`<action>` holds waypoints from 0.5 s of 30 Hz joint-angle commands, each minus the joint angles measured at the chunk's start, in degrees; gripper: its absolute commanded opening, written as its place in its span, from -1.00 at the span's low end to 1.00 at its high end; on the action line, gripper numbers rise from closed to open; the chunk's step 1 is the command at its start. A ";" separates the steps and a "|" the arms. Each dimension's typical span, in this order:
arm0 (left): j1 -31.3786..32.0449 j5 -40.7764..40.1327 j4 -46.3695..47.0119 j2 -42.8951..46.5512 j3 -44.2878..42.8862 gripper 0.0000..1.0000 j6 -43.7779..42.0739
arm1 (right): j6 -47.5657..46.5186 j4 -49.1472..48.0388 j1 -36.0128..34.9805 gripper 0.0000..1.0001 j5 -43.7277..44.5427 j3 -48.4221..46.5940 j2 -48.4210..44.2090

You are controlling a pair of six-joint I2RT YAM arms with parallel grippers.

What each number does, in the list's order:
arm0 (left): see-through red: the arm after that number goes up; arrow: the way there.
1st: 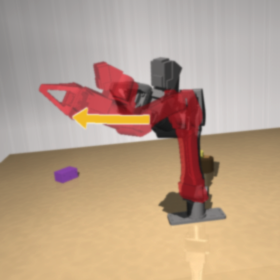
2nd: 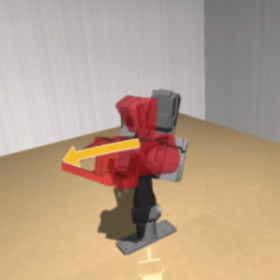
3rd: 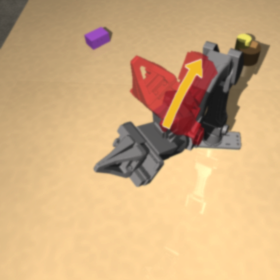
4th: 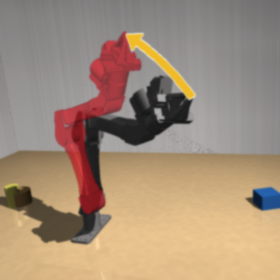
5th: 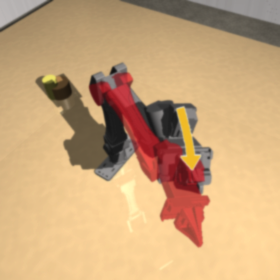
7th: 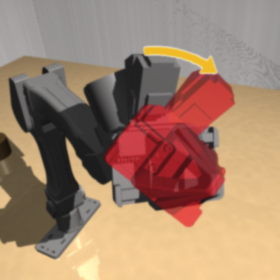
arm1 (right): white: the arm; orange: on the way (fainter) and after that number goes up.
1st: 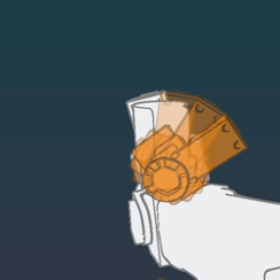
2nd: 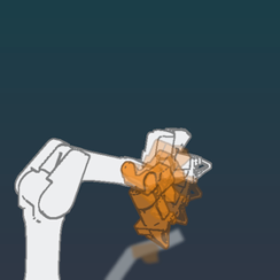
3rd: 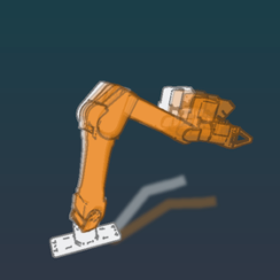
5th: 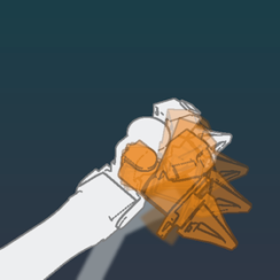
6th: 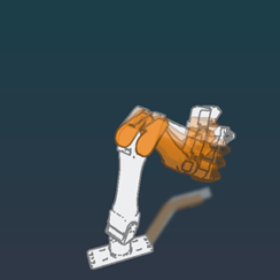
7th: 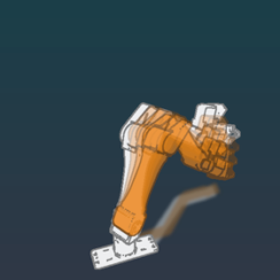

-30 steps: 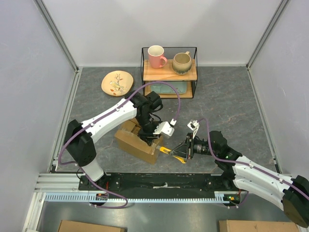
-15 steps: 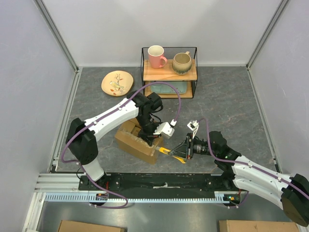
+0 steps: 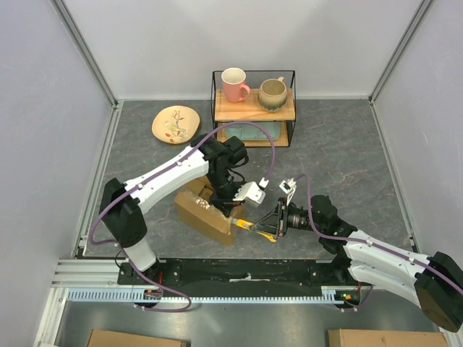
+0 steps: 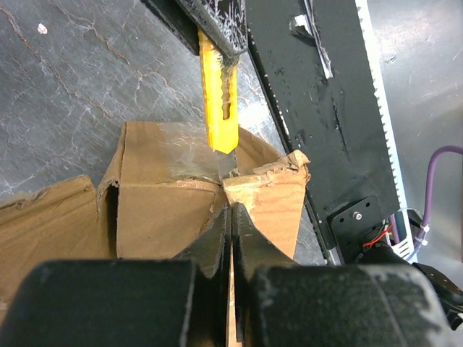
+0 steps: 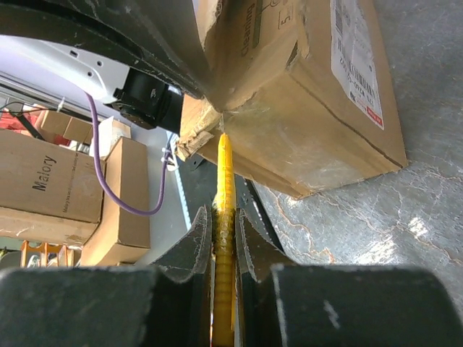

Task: Unpack the express box
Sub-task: Cut the express box at the center of the board.

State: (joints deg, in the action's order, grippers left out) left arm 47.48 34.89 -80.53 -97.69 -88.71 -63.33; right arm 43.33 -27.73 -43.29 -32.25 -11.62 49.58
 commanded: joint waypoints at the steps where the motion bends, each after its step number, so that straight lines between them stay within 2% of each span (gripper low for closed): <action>1: 3.05 10.10 -7.62 2.68 -2.35 -0.97 3.83 | 1.58 -9.53 -0.13 -1.00 4.39 -0.16 1.13; 10: 3.58 13.09 -7.62 4.26 0.11 -0.96 3.74 | 1.49 -13.31 -0.04 -1.00 5.00 -3.85 6.31; 15: 3.49 12.13 -7.54 5.57 1.43 -0.96 4.09 | 3.25 -18.67 -0.04 -0.99 4.83 -3.50 11.06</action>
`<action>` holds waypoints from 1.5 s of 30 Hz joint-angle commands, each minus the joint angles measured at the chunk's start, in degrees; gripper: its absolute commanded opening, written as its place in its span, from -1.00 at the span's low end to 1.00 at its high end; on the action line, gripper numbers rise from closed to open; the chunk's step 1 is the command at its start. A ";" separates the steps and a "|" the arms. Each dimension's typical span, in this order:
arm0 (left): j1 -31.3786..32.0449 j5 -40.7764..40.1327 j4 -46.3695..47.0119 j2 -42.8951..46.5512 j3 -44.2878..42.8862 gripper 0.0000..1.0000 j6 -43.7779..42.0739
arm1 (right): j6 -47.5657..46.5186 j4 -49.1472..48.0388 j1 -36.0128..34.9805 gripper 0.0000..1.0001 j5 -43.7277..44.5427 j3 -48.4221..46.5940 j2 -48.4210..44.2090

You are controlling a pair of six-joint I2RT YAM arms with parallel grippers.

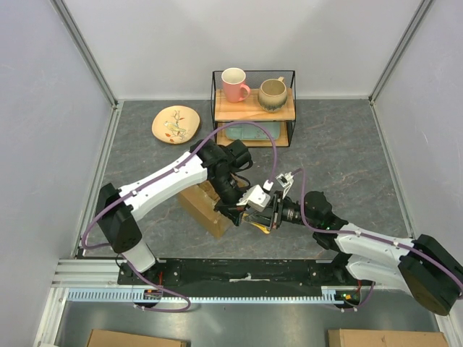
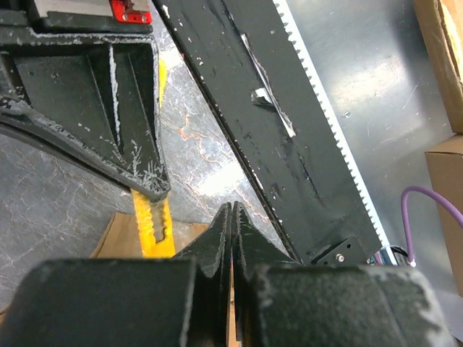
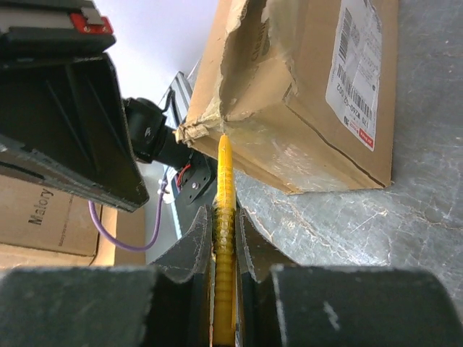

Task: Unpack the express box
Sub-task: Cut the express box at the center of the board.

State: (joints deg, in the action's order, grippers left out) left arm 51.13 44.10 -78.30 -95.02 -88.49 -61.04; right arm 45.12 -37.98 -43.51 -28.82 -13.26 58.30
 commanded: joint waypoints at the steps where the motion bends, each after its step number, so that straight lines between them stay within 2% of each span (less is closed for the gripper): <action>1: -0.16 2.23 -9.85 3.26 1.30 -0.96 1.71 | 1.89 -9.04 0.18 -0.99 1.22 -1.34 2.69; 9: -1.30 -10.95 -9.94 7.92 0.77 -0.96 -0.40 | 1.55 -6.41 0.18 -1.00 1.84 0.16 -0.47; 12: -4.63 -14.29 -9.85 8.71 1.74 -0.81 -0.75 | 1.55 -6.58 0.18 -0.99 1.49 0.16 -0.30; 16: -15.42 -15.27 -9.85 8.89 1.48 -0.67 -6.71 | 1.46 -6.85 0.09 -1.00 0.96 0.34 0.23; 19: -18.52 -14.40 -9.85 8.10 1.65 -0.42 -10.84 | 1.28 -6.93 0.09 -0.99 0.60 0.69 0.76; 22: -18.70 -11.50 -9.85 7.75 3.49 0.05 -16.02 | 1.19 -6.85 0.18 -0.99 0.52 0.60 1.20; 23: -18.70 -10.79 -9.85 7.40 3.76 0.30 -16.91 | 1.19 -7.02 0.18 -1.00 0.60 0.77 1.20; 24: -18.70 -9.83 -9.85 6.87 3.24 0.42 -17.45 | 1.19 -6.94 0.18 -1.00 0.69 0.78 1.11; 26: -18.70 -9.03 -9.85 4.68 2.01 0.53 -17.28 | 1.37 -6.59 0.18 -0.99 0.87 1.04 0.67; 33: -18.09 -6.13 -9.94 3.53 2.44 0.59 -16.58 | 0.76 -5.53 0.18 -0.99 0.87 0.69 0.84; 38: -16.42 -6.04 -10.03 4.49 6.83 0.51 -14.73 | 0.40 -5.53 0.18 -1.00 1.04 0.51 2.16; 45: -15.45 -7.35 -10.12 5.20 9.74 0.51 -13.58 | 0.05 -5.62 0.18 -0.99 1.40 0.16 3.48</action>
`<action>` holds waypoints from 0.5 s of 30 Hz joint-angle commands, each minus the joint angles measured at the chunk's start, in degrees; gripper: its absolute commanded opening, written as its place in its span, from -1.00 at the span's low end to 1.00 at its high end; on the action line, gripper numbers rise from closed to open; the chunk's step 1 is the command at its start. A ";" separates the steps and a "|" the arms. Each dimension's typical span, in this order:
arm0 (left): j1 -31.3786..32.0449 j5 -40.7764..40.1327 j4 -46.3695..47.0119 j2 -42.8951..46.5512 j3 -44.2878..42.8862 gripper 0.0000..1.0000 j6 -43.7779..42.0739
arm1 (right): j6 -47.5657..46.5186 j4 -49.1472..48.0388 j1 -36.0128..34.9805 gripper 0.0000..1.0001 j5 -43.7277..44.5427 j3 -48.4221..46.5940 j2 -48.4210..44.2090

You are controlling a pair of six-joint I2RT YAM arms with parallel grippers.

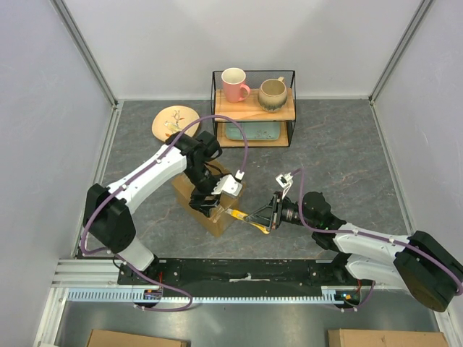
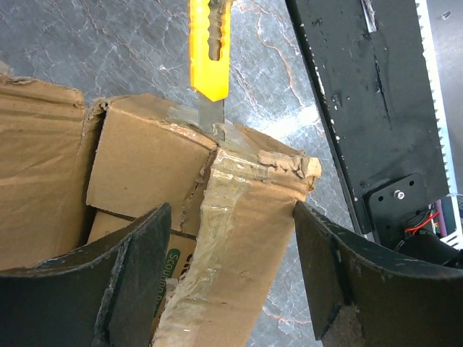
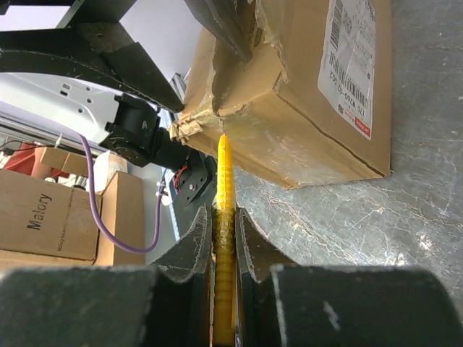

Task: Unpack the express box
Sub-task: Cut the express box at the center of the board.

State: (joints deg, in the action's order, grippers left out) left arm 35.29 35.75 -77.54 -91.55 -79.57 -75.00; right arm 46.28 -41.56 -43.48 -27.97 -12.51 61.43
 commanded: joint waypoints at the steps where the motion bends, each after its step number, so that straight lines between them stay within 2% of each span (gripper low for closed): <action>1: 0.57 0.82 -10.88 1.46 0.65 0.50 0.12 | -1.11 -2.12 0.15 -0.99 0.54 -0.50 0.27; 8: 0.92 0.47 -10.88 -2.32 -3.22 0.42 -0.41 | -0.67 -2.47 0.07 -1.00 0.37 0.21 -0.08; 12: 1.97 -0.41 -10.88 -3.11 -2.70 0.18 -0.76 | -0.67 -3.00 0.15 -1.00 0.37 0.38 0.01; 15: 2.94 -0.42 -10.88 -3.02 -2.17 0.08 -0.41 | -0.49 -3.87 0.15 -1.00 0.28 0.56 0.44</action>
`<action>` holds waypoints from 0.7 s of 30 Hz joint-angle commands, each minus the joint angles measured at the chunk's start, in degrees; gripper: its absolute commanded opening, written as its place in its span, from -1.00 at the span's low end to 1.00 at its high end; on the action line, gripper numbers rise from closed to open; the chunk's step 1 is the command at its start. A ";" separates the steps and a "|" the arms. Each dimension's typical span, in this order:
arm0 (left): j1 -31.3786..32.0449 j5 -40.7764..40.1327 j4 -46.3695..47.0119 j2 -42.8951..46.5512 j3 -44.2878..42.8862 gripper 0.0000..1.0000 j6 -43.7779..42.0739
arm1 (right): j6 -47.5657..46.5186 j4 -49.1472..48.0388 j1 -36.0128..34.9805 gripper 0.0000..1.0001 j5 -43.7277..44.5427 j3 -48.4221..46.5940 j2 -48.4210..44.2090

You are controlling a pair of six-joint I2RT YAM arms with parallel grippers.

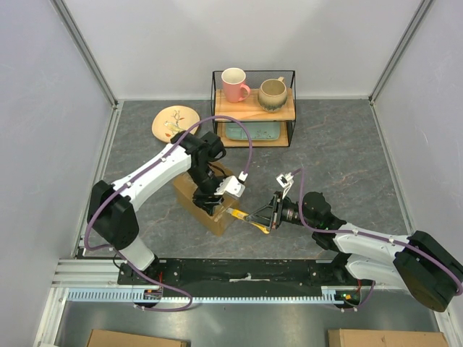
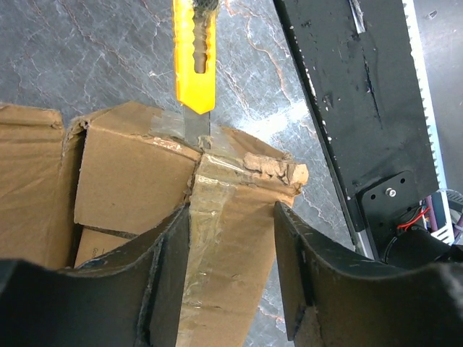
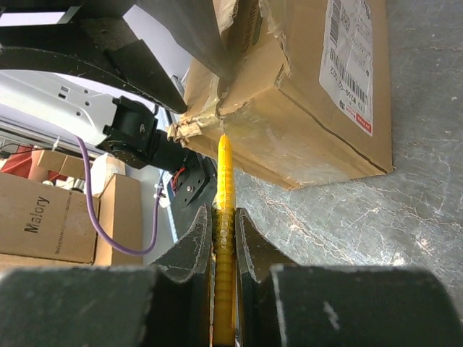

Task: Unpack the express box
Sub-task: Cut the express box at the center of the board.

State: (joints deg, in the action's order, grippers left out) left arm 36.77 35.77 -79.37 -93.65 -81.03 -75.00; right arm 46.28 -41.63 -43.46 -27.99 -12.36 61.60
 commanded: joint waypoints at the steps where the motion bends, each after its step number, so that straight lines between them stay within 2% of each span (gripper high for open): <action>1: 1.72 -0.44 -9.04 -0.84 -0.44 0.05 -0.23 | -0.49 -3.90 0.05 -0.99 0.13 0.58 0.36; 11: 4.62 -0.53 -9.04 1.27 -1.76 -0.04 1.70 | 0.21 -7.15 0.22 -1.00 -0.05 0.58 2.03; 20: 6.03 -0.43 -8.96 1.19 -1.32 -0.48 2.05 | 1.35 -10.75 0.13 -1.00 -0.66 0.14 3.61; 21: 6.03 -0.52 -8.96 1.19 -1.32 -0.63 2.14 | 1.35 -11.10 0.13 -0.99 -0.66 0.14 3.52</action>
State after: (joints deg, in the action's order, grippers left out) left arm 41.25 32.82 -78.50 -93.36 -81.76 -73.95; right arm 47.22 -47.16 -43.40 -29.95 -11.70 64.90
